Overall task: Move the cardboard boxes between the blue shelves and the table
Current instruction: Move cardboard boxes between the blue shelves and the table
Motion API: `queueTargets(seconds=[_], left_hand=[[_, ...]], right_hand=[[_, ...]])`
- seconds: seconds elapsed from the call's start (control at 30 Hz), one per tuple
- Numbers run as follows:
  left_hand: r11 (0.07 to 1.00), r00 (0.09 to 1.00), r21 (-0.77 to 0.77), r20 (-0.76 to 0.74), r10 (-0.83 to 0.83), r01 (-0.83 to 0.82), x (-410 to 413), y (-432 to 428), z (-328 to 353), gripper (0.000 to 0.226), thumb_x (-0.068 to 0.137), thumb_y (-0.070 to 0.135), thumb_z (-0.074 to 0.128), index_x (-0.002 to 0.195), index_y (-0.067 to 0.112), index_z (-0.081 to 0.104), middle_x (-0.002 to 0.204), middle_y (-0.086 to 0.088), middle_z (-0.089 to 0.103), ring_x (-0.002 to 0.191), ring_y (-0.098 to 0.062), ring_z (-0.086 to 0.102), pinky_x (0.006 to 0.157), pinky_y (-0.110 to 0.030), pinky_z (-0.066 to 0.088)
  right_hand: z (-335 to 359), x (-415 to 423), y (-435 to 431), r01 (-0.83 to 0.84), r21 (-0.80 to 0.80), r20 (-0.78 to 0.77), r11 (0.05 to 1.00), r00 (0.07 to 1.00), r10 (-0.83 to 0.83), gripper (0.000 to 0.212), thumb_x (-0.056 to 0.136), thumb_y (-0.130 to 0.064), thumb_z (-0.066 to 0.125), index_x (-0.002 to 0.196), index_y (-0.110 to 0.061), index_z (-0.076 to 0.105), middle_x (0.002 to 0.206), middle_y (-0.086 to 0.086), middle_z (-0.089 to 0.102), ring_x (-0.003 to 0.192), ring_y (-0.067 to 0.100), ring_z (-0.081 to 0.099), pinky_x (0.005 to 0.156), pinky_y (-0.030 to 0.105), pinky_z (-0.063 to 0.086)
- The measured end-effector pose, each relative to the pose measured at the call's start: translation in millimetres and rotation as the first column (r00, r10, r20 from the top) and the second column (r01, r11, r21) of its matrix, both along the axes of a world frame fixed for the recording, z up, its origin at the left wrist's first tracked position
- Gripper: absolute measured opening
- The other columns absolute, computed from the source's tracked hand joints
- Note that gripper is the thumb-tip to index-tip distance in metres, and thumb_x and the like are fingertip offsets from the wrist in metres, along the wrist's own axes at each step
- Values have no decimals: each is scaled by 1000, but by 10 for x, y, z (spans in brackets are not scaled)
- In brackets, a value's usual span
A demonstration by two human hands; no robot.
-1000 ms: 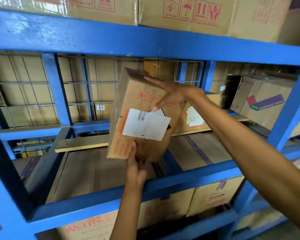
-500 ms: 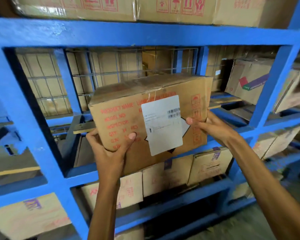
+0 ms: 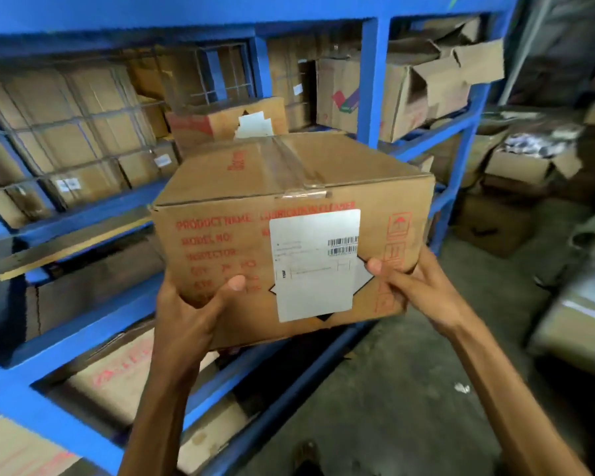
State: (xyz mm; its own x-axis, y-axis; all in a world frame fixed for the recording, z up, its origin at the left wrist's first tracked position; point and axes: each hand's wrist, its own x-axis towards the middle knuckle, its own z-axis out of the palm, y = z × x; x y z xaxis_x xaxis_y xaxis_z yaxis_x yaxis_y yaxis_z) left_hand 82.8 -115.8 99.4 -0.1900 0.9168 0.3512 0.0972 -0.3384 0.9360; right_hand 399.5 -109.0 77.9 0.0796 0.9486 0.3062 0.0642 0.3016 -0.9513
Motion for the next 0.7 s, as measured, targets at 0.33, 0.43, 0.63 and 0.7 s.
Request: queueTargets(seconds=[0.33,0.43,0.63,0.7], left_hand=[[840,843,-143,-56,-534,523,1699,588,-194,75,53,53,90,118,26,65,108,10,78,103,-9,74,84,-29,59],[727,731,-180,-60,-680,662,2366,639,-291,68,50,52,96,104,29,62,90,24,77,82,6,72,70,-16,59],[457,455,-244,-66,-888,856,3568,442,-517,60,51,54,89,93,26,57,74,28,72,67,19,64,61,-6,49],[318,315,-236,-52,-948,918,3896,305,-559,56,56,46,87,101,22,62,80,25,76,75,12,70,66,-8,53]], right_hand=[[-279,1184,-1218,535,-57,-27,843,843,-537,76,73,-42,87,138,-28,50,126,-11,73,117,9,70,91,18,56],[-355,1416,-1689,709,-57,-20,703,703,-711,79,71,-44,88,138,-27,48,123,-14,73,113,6,71,89,15,56],[-395,1498,-2594,931,-68,18,358,359,-933,103,67,-64,86,148,-19,42,124,-24,70,115,0,68,89,12,54],[-384,1428,-2862,968,-74,31,239,242,-970,110,63,-73,83,150,-20,40,122,-29,68,114,-3,67,88,12,54]])
